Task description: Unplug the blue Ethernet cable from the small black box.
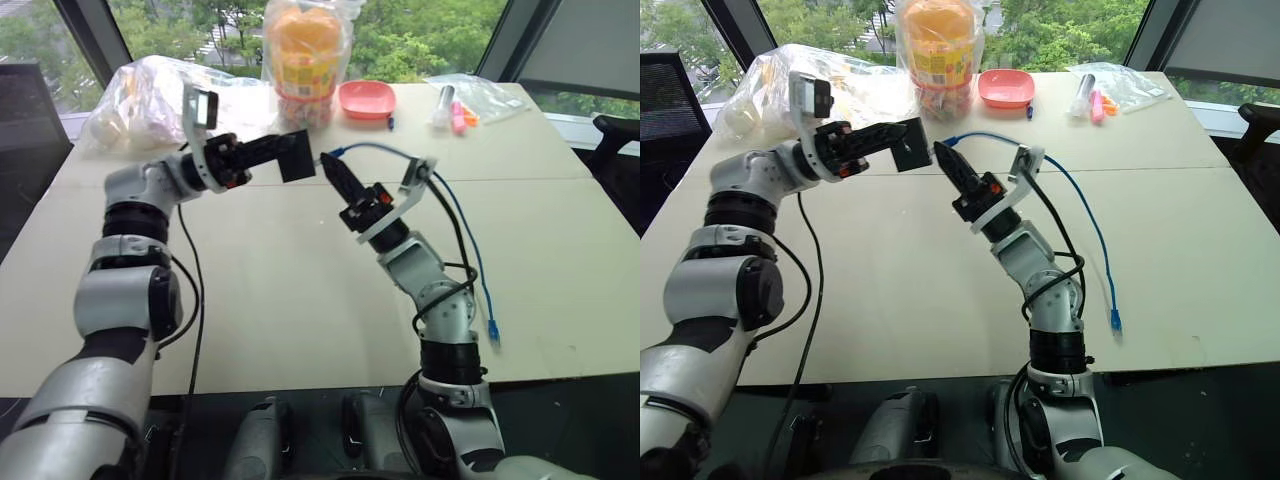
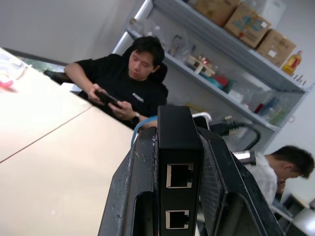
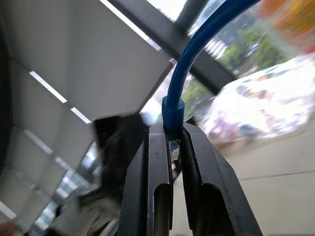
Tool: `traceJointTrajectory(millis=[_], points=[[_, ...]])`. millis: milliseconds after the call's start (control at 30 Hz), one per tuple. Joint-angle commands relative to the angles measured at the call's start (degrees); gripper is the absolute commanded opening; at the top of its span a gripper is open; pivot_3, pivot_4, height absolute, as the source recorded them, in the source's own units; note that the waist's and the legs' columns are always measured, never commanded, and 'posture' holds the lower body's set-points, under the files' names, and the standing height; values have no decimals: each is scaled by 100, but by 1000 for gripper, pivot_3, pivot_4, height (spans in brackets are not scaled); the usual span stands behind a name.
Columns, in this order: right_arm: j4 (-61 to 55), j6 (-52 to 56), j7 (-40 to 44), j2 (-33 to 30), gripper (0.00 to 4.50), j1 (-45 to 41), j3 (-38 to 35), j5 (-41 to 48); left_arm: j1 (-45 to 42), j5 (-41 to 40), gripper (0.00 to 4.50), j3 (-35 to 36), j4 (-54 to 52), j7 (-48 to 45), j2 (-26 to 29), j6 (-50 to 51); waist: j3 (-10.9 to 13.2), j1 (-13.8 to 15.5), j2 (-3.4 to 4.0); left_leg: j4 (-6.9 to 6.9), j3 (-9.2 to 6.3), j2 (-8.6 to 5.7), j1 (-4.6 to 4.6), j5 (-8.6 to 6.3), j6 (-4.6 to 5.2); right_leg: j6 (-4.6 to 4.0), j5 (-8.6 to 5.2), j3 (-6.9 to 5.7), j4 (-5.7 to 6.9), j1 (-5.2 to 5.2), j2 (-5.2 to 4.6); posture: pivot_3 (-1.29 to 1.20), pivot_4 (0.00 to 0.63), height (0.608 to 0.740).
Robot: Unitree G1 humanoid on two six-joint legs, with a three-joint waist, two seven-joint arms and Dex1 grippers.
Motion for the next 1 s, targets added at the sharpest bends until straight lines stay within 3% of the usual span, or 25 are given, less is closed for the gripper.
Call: traceJointTrajectory(millis=[33,133,233,367,467,700,833,1000], points=[[73,-172,-29,-220,16,-105,-359,-5,171,-301,510,-145,-752,-123,281,316,0,8,0,-1,0,-1,-1,0,0,0,0,1,-1,0,-4,0,150,740],[265,-138,107,-480,16,-269,-335,-233,269,-129,510,-198,-845,84,289,95,0,9,0,-1,-2,0,-3,0,0,0,0,0,-2,-1,-4,0,150,740],[682,-77,321,-921,16,-731,-258,-536,463,355,510,-408,-961,721,39,-843,0,4,1,1,4,-1,1,1,-1,-1,0,2,2,0,-4,0,150,740],[1672,-117,557,-1532,16,-1559,-145,-1113,638,721,510,-543,-1018,1503,-375,-1822,0,10,1,2,9,-2,4,1,0,-1,1,5,3,0,-8,0,150,740],[2708,-489,910,-1980,16,-2193,285,-2042,707,801,510,-500,-1038,2001,-691,-2333,0,8,1,-1,8,-1,-4,0,1,-1,1,3,-1,-5,-7,0,150,740],[4382,-515,892,-2142,16,-2456,772,-3233,983,1095,510,-660,-1269,2585,-931,-3168,0,-1,1,-6,15,-1,-4,-2,5,0,1,3,-6,-5,-11,0,150,740],[4674,-594,861,-2125,1644,-2310,727,-3520,1238,1088,510,-755,-1617,2708,-1007,-3218,0,3,1,-6,17,-1,-4,-2,5,0,1,4,-5,-5,-12,0,150,740],[4326,-706,1055,-2150,4341,-2022,806,-3806,1408,1160,510,-876,-1770,2899,-1093,-3339,0,6,1,-5,15,-1,-3,-2,5,0,1,3,-5,-4,-12,0,150,740]])
